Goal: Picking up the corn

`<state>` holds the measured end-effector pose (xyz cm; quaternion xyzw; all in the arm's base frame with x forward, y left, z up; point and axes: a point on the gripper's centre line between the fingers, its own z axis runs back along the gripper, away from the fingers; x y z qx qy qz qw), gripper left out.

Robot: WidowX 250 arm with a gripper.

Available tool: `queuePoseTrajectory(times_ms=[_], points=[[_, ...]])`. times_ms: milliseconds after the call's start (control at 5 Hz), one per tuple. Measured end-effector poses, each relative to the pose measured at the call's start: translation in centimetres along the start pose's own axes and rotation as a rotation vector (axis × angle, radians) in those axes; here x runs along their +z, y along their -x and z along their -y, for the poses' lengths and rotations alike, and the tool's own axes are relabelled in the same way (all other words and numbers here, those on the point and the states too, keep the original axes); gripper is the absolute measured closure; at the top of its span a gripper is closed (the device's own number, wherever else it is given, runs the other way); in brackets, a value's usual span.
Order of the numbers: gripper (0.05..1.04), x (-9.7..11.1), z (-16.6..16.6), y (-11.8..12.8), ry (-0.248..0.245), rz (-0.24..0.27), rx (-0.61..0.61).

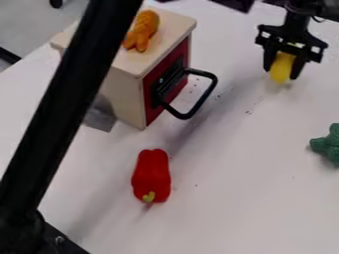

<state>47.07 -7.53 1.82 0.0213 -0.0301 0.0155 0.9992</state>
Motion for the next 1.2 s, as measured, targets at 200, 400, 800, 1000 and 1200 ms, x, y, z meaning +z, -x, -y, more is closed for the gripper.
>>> queuePoseTrajectory(times_ms=[200,400,800,1000,1200], points=[[0.450,-0.7,2.6,0.0,0.001,-0.023,-0.035],[0.383,-1.1,3.2,0.2,-0.003,-0.034,-0.033],[0.087,-1.2,2.5,0.3,-0.003,-0.036,0.002],[0.087,1.2,2.4,-0.3,0.008,0.008,0.009],[0.087,3.6,2.2,-0.7,0.012,0.055,0.018]])
